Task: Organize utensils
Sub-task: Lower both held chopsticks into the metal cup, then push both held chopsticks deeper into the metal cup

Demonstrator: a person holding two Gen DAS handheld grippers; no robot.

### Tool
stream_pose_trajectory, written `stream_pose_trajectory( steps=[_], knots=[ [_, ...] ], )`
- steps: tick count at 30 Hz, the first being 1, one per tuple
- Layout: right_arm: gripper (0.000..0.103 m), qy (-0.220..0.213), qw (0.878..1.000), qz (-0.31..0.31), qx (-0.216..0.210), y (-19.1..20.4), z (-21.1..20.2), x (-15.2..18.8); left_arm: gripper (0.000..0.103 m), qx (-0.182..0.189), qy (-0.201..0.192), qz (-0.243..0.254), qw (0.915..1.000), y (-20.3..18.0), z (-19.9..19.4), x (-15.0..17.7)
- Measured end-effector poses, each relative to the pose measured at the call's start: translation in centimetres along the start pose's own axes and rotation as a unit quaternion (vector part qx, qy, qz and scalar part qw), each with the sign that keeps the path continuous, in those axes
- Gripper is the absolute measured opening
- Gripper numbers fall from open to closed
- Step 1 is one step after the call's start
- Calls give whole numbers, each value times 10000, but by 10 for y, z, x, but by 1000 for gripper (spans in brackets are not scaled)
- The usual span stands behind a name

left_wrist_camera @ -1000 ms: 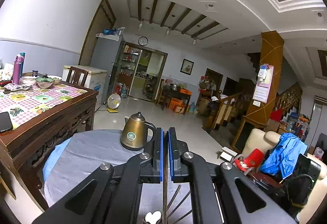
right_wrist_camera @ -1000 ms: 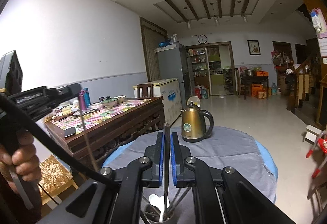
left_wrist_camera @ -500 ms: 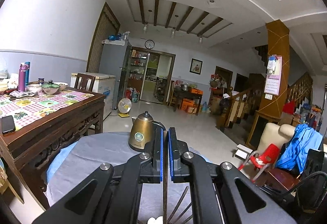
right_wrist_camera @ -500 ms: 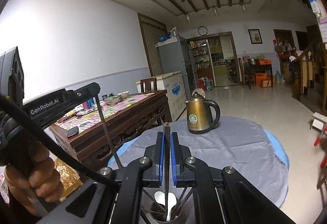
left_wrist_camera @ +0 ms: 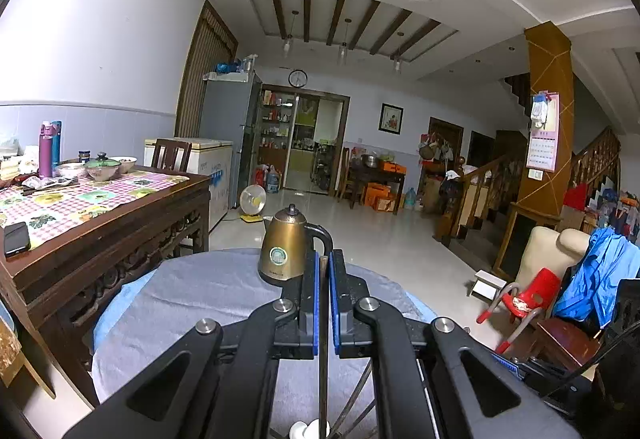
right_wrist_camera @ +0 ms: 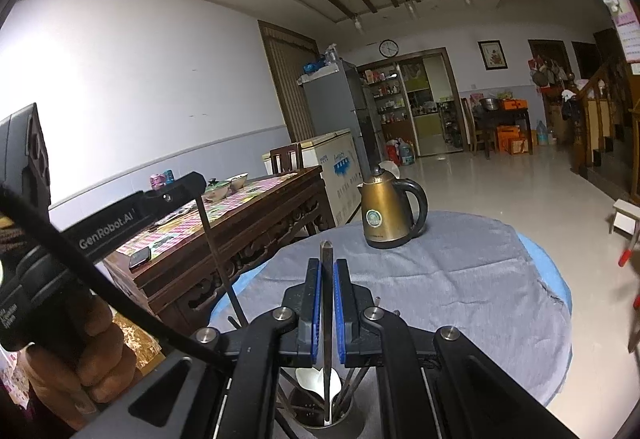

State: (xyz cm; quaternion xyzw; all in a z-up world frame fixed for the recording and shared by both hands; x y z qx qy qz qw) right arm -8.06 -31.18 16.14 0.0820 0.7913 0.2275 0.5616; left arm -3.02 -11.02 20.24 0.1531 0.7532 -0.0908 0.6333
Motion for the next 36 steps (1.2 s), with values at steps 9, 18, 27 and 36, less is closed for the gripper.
stream_pose_trajectory(
  steps=[9, 18, 27, 36],
  knots=[
    [7, 99, 9999, 127, 18, -6, 8, 8, 5, -45, 154, 41, 9999, -6, 9, 12],
    [7, 202, 9993, 305, 50, -14, 15, 15, 5, -181, 136, -28, 9997, -4, 11, 18],
    [7, 260, 9991, 334, 46, -14, 19, 21, 5, -247, 32, -6, 9997, -6, 10, 19],
    [7, 340, 9987, 383, 61, -15, 21, 28, 5, -259, 279, -80, 9992, -6, 26, 35]
  ],
)
Point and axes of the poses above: each gripper's, at about its wrist camera, not at the fingertips, and z roughly the way its jaws point, y to its left, x to its underside, the point moved 2 cm from there along z, roughly the way its jaws point, and after that the axes turned 13 degrees about z, right-handed, at the moved point
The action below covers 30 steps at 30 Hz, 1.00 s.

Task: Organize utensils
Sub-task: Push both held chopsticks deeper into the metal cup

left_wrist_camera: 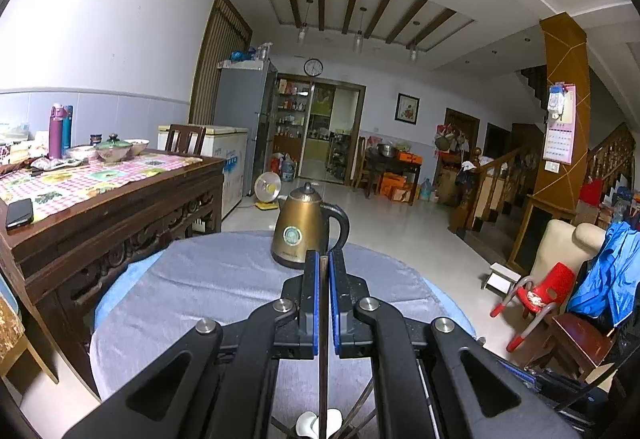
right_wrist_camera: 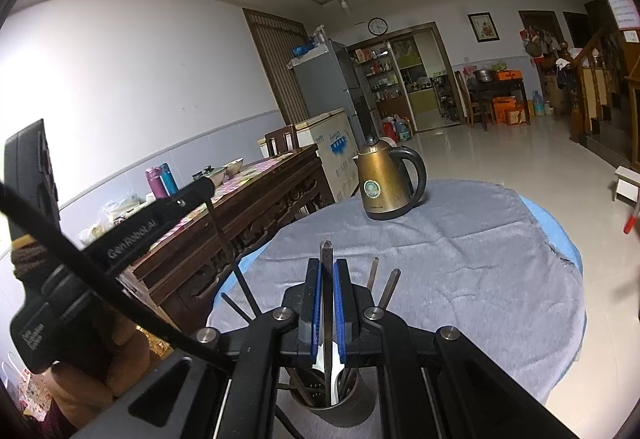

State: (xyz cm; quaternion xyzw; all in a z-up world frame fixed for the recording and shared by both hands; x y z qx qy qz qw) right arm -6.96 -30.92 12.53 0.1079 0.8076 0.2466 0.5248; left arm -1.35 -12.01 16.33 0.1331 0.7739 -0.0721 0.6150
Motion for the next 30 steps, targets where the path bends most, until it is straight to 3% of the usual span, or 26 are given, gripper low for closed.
stream_pose_trajectory(
  steps=[30],
  knots=[
    [7, 309, 9988, 345, 155, -13, 9, 14, 5, 17, 518, 115, 9986, -7, 17, 24]
  ],
)
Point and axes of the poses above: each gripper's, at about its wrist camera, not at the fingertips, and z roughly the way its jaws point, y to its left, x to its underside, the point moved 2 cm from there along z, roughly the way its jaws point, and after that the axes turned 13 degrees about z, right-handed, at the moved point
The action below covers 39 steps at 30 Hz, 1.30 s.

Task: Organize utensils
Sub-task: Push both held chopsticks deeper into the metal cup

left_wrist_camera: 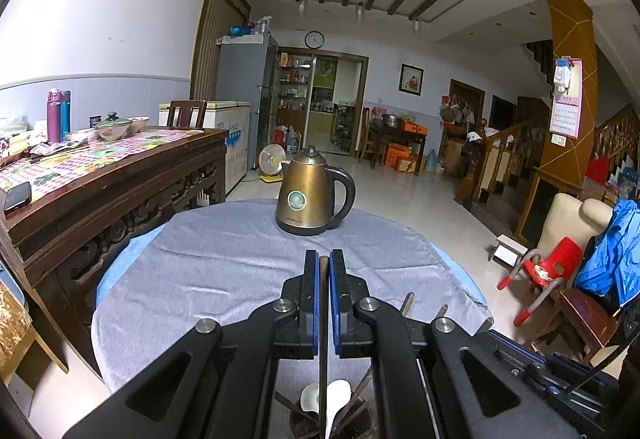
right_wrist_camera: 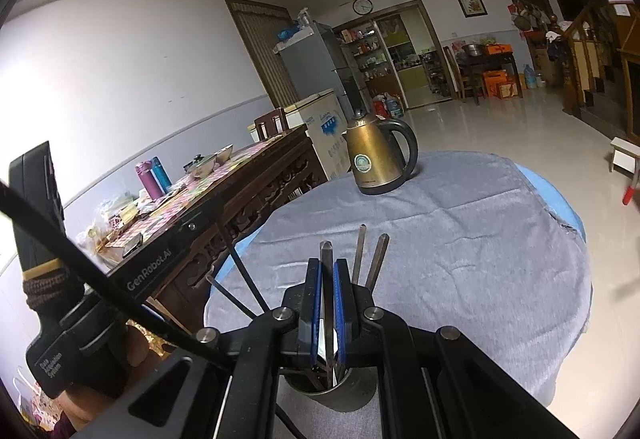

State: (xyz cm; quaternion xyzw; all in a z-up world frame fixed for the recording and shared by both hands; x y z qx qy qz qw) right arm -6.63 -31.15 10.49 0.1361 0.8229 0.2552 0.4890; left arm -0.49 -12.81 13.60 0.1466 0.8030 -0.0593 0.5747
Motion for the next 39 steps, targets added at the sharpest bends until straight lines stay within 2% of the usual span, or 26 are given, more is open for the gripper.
stream_pose_trajectory(
  steps=[24, 39],
  knots=[
    [7, 107, 9999, 7, 10, 2, 6, 3, 5, -68, 267, 76, 9996, 3, 7, 8],
    [7, 134, 9999, 53, 8, 1, 7, 3, 5, -75, 286, 18, 9996, 7, 8, 9]
  ],
)
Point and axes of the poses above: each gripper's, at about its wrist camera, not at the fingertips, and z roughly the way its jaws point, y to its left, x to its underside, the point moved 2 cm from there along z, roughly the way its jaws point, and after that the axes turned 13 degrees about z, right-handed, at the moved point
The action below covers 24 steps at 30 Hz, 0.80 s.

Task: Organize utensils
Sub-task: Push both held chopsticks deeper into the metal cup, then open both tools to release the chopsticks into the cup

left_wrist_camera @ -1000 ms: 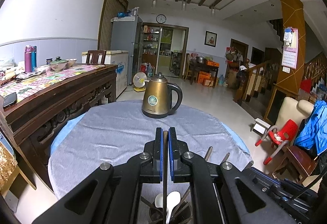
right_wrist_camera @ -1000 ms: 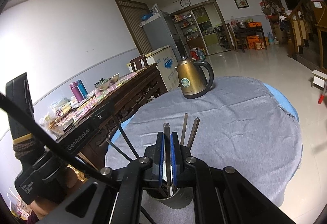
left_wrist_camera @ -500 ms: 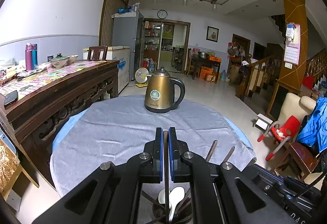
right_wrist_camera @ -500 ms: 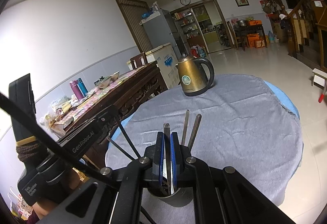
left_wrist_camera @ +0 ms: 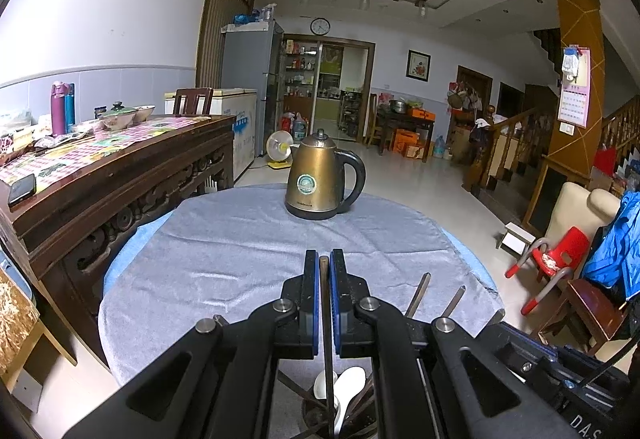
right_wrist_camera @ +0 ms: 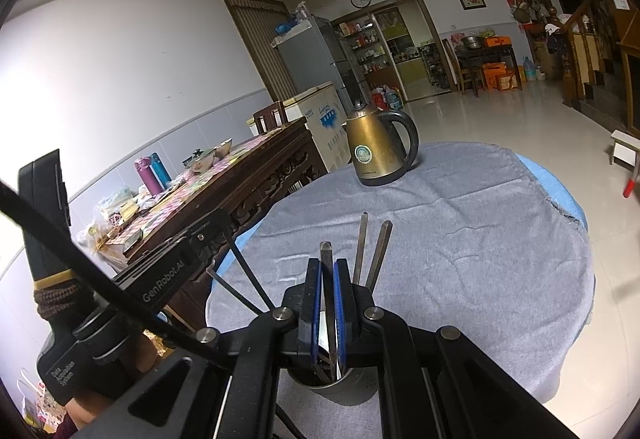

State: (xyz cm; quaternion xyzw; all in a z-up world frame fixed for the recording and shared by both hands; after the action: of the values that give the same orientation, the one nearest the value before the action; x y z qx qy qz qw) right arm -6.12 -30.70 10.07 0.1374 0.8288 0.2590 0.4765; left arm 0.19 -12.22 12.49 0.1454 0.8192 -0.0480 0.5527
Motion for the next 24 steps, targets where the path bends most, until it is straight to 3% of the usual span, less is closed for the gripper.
stream_pose_trajectory(
  steps=[10, 12, 14, 18, 24],
  knots=[
    [9, 106, 9999, 34, -26, 1, 9, 6, 8, -11, 14, -60, 10000, 2, 2, 3],
    [9, 142, 9999, 76, 1, -1, 11, 7, 20, 25, 103, -46, 9999, 1, 4, 5],
    [10, 203, 9997, 144, -14, -3, 13, 8, 46, -5, 144, -50, 9999, 1, 5, 6],
    [18, 228, 9994, 271, -22, -8, 14, 9, 52, -124, 33, 55, 9999, -1, -2, 6],
    [19, 184, 9990, 396, -92, -12, 10, 11, 57, -149, 49, 6, 9999, 3, -8, 8]
  ],
)
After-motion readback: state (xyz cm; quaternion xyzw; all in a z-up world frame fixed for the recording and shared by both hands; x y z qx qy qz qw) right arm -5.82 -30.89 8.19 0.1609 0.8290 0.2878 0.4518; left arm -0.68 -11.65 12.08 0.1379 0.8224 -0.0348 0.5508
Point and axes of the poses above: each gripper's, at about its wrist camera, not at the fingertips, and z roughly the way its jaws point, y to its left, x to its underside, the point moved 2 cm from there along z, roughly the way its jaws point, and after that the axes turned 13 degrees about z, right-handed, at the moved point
